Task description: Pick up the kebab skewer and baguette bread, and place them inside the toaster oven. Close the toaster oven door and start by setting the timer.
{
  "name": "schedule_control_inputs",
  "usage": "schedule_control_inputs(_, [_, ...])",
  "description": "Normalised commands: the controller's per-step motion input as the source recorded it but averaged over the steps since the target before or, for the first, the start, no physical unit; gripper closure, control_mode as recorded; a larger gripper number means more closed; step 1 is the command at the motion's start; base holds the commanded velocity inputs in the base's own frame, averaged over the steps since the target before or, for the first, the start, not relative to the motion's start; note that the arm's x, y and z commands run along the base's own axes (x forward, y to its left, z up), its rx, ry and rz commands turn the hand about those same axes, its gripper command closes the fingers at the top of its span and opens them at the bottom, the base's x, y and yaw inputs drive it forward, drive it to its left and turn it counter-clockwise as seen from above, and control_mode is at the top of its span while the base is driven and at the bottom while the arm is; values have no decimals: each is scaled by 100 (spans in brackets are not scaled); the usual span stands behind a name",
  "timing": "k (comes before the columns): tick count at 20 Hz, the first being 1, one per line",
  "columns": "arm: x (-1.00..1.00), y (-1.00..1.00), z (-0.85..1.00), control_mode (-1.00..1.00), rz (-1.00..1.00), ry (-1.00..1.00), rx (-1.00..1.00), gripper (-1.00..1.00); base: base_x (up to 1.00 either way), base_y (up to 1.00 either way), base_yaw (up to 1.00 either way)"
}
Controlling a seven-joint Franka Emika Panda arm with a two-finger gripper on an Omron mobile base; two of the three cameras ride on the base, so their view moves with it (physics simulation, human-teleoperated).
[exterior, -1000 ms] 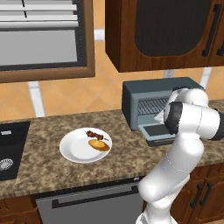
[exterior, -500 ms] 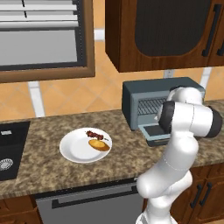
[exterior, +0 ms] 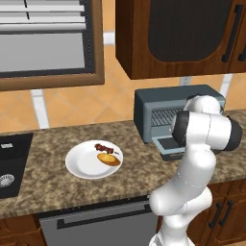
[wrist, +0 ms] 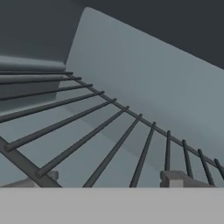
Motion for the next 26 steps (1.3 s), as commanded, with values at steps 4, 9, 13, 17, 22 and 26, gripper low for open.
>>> schedule_control_inputs(4, [0,0,20,-100,0,4,13,100,0,0,0])
schedule_control_inputs(9, [-1,0,16,-100,0,7,12,100,0,0,0])
schedule_control_inputs(13, [-24,0,6,-100,0,10,11,100,0,0,0])
schedule_control_inputs(17, [-44,0,0,-100,0,5,11,100,0,0,0])
schedule_control_inputs(22, [-48,-6,1,-100,0,6,12,100,0,0,0])
schedule_control_inputs(26, [-56,-19,5,-100,0,9,13,100,0,0,0])
